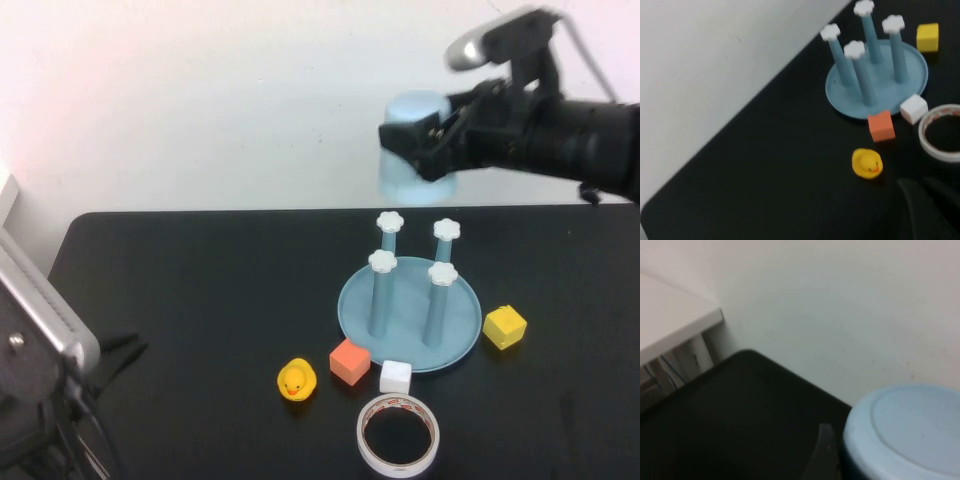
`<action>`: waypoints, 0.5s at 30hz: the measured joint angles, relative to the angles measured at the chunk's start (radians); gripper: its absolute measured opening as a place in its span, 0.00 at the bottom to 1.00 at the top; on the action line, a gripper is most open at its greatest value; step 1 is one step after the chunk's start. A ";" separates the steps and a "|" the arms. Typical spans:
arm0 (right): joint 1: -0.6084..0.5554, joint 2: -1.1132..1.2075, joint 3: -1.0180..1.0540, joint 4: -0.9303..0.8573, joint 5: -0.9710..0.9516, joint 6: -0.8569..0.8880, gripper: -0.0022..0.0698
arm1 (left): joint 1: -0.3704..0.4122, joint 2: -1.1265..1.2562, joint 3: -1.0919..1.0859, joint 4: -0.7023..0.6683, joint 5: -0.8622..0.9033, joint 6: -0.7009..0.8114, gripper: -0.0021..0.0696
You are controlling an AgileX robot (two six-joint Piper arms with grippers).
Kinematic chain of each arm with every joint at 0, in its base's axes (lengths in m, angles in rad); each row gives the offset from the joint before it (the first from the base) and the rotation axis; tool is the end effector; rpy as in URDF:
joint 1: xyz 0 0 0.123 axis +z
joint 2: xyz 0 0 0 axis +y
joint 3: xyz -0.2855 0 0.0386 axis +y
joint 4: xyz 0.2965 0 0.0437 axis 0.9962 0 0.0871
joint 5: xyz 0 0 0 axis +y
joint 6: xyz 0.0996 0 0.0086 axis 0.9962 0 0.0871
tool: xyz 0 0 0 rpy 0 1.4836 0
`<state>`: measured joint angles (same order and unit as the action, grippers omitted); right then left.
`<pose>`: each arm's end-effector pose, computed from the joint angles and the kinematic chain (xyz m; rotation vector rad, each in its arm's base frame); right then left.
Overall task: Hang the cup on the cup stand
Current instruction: Place the cup on the cup holder
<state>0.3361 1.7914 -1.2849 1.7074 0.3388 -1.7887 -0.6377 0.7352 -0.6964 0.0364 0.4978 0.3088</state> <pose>0.4314 0.1857 0.2533 -0.6142 1.8539 0.4996 0.1634 -0.1189 0.3318 0.9414 1.7917 -0.1706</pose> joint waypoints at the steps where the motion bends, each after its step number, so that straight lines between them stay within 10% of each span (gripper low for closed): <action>1: 0.000 0.017 -0.012 0.000 0.000 0.000 0.84 | 0.000 0.000 0.007 0.000 0.000 0.000 0.03; 15: 0.000 0.384 -0.307 0.000 0.029 -0.121 0.84 | 0.000 0.000 0.036 0.000 0.034 -0.001 0.03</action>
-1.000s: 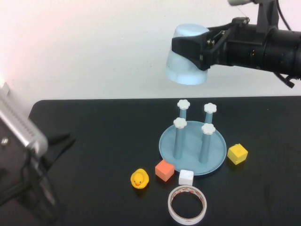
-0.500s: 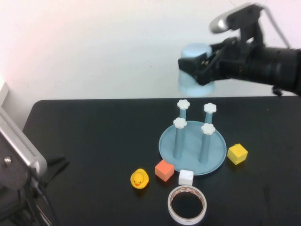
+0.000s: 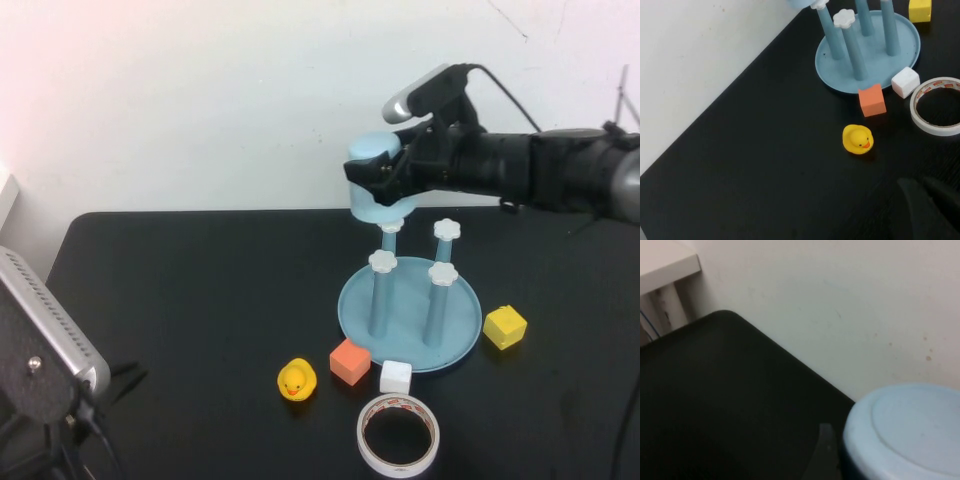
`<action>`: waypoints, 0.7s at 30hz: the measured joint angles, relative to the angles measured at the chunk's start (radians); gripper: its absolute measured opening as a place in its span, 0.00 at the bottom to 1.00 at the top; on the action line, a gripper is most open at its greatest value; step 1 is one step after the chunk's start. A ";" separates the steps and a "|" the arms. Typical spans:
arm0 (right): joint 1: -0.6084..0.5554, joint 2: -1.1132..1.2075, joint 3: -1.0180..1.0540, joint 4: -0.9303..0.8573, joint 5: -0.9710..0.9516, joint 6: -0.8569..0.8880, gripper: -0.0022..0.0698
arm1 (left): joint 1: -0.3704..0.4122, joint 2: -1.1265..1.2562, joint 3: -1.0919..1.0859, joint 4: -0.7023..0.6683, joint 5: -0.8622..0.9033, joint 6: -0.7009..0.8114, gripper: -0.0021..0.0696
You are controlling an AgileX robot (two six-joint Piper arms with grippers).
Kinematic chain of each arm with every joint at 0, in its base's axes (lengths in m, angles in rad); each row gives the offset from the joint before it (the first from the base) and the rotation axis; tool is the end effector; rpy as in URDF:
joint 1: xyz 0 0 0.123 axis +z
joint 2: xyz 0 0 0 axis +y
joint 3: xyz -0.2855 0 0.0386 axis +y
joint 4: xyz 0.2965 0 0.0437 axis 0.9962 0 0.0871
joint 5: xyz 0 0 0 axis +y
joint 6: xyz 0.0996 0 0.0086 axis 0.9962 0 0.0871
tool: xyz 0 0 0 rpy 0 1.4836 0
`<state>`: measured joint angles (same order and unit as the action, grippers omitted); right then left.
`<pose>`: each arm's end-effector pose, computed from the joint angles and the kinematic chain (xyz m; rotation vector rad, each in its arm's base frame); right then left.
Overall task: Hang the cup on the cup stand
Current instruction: Place the cup on the cup holder
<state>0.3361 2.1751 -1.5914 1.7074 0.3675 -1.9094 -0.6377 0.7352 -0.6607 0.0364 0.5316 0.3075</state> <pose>0.5073 0.2150 0.1690 -0.7466 1.8697 0.4577 0.1617 -0.1175 0.3150 0.9721 1.8540 -0.1618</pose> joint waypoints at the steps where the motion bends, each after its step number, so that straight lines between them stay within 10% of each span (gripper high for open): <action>1: 0.000 0.021 -0.024 0.000 0.005 0.000 0.84 | 0.000 0.000 0.000 0.002 0.000 0.000 0.03; 21: -0.059 0.076 -0.078 -0.140 0.168 0.178 0.84 | 0.000 0.000 0.000 0.003 0.054 0.004 0.03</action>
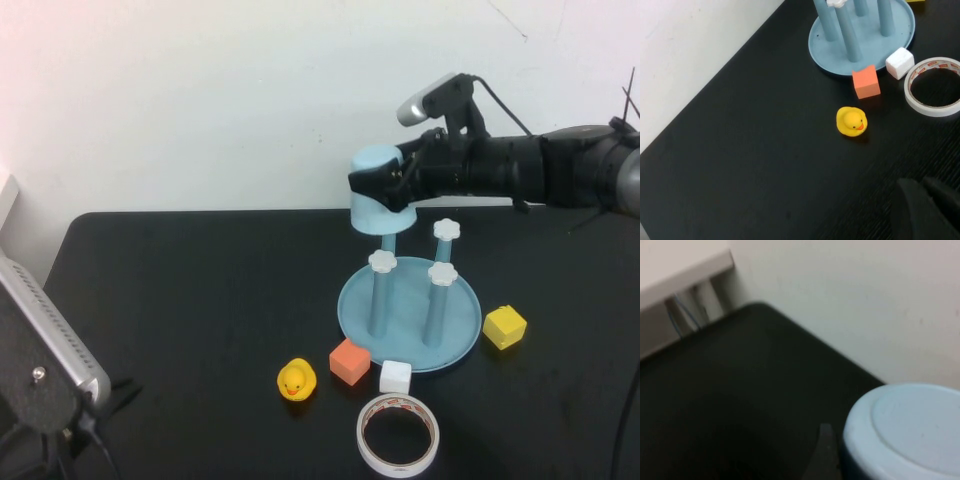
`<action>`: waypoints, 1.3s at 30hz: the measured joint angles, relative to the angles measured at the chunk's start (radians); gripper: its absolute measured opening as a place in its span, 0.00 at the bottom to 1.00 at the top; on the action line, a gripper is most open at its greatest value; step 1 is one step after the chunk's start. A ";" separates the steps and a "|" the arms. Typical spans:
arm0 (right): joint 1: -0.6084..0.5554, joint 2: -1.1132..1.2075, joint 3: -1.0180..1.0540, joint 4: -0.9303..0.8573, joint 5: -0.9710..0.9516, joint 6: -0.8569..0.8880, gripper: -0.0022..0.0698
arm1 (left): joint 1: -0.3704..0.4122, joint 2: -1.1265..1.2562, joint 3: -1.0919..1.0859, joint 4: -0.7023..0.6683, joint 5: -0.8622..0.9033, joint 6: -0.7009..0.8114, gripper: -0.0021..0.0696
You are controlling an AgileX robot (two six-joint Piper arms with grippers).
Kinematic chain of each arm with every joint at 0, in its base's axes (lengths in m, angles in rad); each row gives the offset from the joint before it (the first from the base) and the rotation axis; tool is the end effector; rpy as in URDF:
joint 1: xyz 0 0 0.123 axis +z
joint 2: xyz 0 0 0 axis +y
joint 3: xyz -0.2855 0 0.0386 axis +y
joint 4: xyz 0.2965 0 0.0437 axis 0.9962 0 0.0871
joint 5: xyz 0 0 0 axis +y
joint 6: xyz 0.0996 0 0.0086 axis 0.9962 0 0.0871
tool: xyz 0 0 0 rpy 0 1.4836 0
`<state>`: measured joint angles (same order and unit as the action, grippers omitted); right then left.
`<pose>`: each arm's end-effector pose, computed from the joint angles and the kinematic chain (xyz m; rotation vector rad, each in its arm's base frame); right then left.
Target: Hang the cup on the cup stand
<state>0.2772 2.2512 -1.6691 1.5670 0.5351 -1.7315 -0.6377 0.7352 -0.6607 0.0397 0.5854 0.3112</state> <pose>0.5216 0.2015 0.1531 -0.7655 1.9006 0.6209 0.1596 -0.1155 0.3104 1.0008 1.8990 -0.1478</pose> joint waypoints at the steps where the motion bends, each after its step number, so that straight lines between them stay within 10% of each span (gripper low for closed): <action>1: 0.000 0.000 0.000 -0.028 0.000 0.015 0.84 | 0.000 0.000 0.000 0.000 0.000 0.002 0.03; 30: -0.062 0.053 -0.002 0.053 0.053 0.111 0.99 | 0.000 -0.032 0.010 -0.005 0.069 -0.004 0.03; 34: -0.132 0.014 -0.002 -0.009 0.211 0.245 0.81 | 0.000 -0.141 0.069 -0.026 0.076 -0.060 0.03; 39: -0.230 -0.075 -0.002 -0.062 0.511 0.275 0.22 | 0.000 -0.337 0.157 -0.047 0.080 -0.166 0.03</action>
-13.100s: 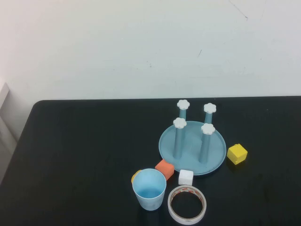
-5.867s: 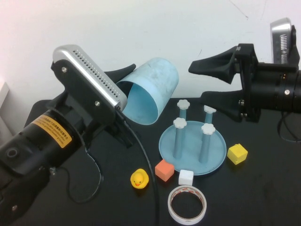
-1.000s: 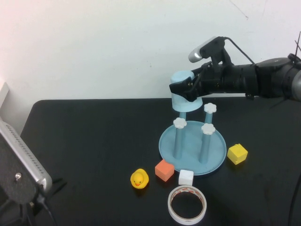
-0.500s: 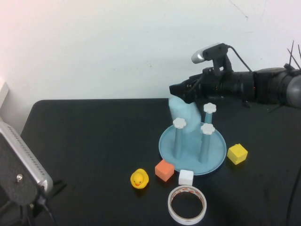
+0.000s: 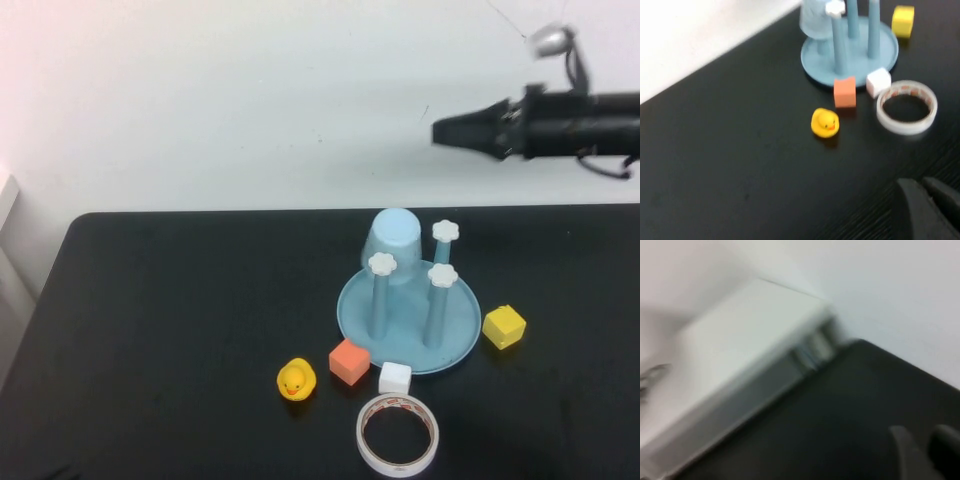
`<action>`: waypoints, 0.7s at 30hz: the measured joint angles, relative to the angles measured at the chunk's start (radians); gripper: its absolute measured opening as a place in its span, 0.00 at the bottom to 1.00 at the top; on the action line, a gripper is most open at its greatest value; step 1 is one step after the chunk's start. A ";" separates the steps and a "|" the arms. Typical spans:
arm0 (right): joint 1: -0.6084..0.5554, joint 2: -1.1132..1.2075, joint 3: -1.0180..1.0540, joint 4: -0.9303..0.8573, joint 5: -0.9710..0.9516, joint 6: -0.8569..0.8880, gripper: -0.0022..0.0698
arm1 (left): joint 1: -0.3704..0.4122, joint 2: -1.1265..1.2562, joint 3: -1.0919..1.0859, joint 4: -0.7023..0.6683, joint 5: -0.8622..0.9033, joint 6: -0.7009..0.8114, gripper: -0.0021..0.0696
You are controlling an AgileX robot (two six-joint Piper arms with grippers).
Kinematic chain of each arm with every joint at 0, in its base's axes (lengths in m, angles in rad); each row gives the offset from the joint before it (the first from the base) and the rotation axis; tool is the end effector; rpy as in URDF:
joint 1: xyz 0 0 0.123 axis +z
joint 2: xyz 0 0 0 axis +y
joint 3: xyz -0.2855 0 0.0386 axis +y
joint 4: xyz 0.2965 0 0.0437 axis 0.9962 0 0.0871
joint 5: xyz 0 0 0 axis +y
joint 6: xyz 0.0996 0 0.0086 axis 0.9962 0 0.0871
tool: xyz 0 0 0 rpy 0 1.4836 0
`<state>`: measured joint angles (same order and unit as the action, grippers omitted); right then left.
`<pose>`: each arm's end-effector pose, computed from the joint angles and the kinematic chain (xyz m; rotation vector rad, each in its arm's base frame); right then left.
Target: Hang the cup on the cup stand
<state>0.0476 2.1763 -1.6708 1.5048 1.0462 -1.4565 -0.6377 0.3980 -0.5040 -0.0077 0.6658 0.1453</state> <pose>0.5135 0.1110 0.2049 -0.6790 1.8626 1.0979 0.1049 -0.0783 0.2985 0.7823 1.9036 -0.3154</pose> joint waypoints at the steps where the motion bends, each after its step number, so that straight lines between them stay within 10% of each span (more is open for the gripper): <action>1: -0.017 -0.021 0.000 -0.002 0.052 0.000 0.16 | 0.000 -0.046 0.019 -0.002 0.000 -0.027 0.03; 21: -0.048 -1.043 0.627 -0.104 -0.037 -0.192 0.04 | 0.000 -0.413 0.175 0.062 -0.027 -0.202 0.03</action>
<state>-0.0002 1.1336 -1.0436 1.4008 1.0092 -1.6487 -0.6377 -0.0147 -0.3291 0.0543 0.6391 -0.0566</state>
